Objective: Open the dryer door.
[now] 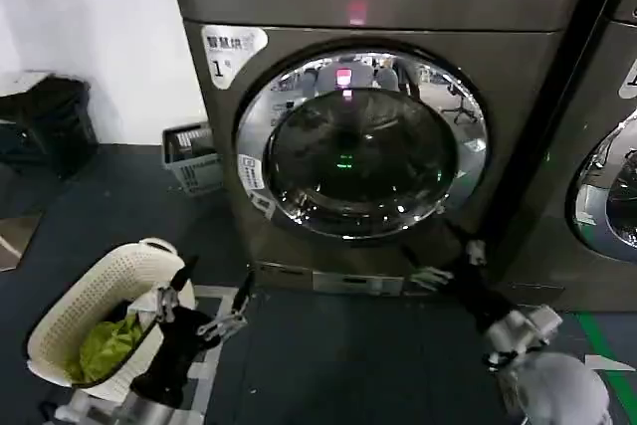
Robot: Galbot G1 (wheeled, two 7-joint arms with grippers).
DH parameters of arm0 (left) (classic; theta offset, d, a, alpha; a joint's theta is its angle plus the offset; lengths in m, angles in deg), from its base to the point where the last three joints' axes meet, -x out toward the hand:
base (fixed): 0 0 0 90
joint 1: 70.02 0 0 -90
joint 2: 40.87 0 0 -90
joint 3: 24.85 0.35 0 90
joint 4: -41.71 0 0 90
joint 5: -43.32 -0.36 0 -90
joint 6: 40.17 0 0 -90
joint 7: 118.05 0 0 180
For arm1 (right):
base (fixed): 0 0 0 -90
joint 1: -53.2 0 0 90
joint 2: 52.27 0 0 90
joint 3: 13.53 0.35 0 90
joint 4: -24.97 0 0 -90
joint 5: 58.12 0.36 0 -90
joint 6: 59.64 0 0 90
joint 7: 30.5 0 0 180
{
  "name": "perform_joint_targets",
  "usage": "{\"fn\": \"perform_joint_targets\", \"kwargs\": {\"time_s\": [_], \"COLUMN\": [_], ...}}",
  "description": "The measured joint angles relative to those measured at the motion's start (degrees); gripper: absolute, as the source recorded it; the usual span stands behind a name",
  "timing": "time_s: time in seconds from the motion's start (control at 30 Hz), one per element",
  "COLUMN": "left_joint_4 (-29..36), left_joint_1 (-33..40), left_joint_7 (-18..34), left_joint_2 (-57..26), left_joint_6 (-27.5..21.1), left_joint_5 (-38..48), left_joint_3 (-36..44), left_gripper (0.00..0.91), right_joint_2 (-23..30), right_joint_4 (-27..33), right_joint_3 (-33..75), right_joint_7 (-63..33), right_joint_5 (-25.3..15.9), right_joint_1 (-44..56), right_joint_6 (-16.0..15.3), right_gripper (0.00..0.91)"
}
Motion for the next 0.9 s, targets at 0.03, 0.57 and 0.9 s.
{"fn": "perform_joint_targets", "kwargs": {"time_s": [0.03, 0.57, 0.9], "left_joint_4": [-0.33, -0.12, 0.05], "left_joint_1": [0.02, -1.43, -2.3], "left_joint_7": [0.06, 0.21, 0.22], "left_joint_2": [0.16, 1.13, 1.26], "left_joint_6": [0.22, 0.48, 0.96], "left_joint_5": [-0.57, -2.26, -3.13], "left_joint_3": [0.16, 1.25, 1.77], "left_gripper": [0.907, 0.907, 0.907], "right_joint_2": [-0.29, 2.11, 5.95], "right_joint_4": [0.5, 6.36, 8.18], "right_joint_3": [-1.55, -18.44, -24.37], "right_joint_7": [-0.33, -6.03, -11.15], "right_joint_5": [0.21, -1.15, -0.92], "right_joint_1": [-1.45, -18.98, -22.5], "right_joint_6": [-0.85, -6.13, -6.93], "right_gripper": [0.907, 0.907, 0.907]}}
